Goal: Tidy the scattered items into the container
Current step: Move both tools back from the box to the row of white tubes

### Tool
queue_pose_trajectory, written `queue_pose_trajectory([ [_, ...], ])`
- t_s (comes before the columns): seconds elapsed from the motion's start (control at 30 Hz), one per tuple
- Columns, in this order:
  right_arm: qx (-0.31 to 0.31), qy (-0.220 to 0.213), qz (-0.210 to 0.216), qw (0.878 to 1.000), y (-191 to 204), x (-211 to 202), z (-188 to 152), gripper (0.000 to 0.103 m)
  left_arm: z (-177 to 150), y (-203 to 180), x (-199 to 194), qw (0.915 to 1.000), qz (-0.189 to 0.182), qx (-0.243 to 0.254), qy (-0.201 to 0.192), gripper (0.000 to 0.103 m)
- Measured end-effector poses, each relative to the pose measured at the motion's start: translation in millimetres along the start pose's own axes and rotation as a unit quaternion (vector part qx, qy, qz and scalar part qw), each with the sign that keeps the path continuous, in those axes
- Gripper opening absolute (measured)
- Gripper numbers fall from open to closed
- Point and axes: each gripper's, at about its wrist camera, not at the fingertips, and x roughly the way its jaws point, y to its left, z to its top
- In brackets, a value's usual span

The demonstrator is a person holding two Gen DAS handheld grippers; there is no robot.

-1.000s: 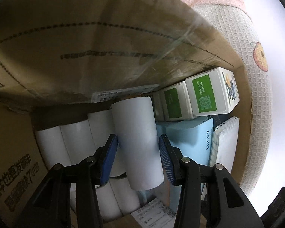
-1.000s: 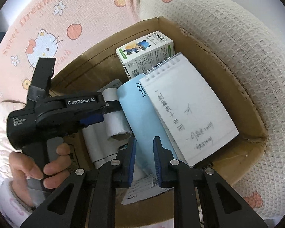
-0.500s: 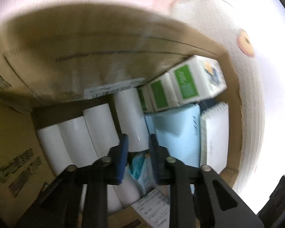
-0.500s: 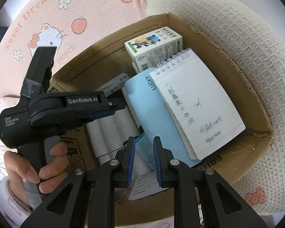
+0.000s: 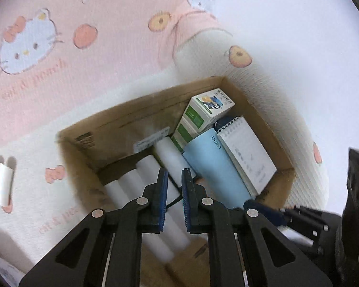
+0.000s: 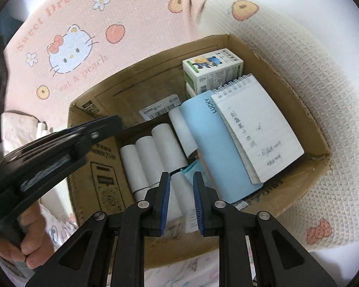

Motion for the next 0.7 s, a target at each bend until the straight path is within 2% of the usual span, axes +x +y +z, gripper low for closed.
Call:
queue_pose_trajectory([
  [0.1, -0.007, -0.004, -0.006, 1.0, 9, -6, -6, 0.016, 7, -4, -9, 0.9999, 0.004, 0.001, -0.014, 0.013],
  [0.23, -0.017, -0.007, -0.013, 1.0, 25, -16, -15, 0.016, -18, 13, -45, 0.9994, 0.0, -0.018, -0.03, 0.013],
  [0.37, -0.028, -0.011, -0.027, 0.999, 41, -28, -29, 0.016, -38, 26, -61, 0.9984, 0.004, -0.038, -0.041, 0.013],
  [0.43, -0.037, -0.014, -0.036, 0.999, 51, -33, -36, 0.016, -50, 33, -70, 0.9976, -0.009, -0.049, -0.048, 0.013],
  [0.7, -0.079, -0.03, -0.054, 0.995, 88, -58, -62, 0.016, -81, 34, -103, 0.9962, -0.012, -0.031, -0.081, 0.014],
])
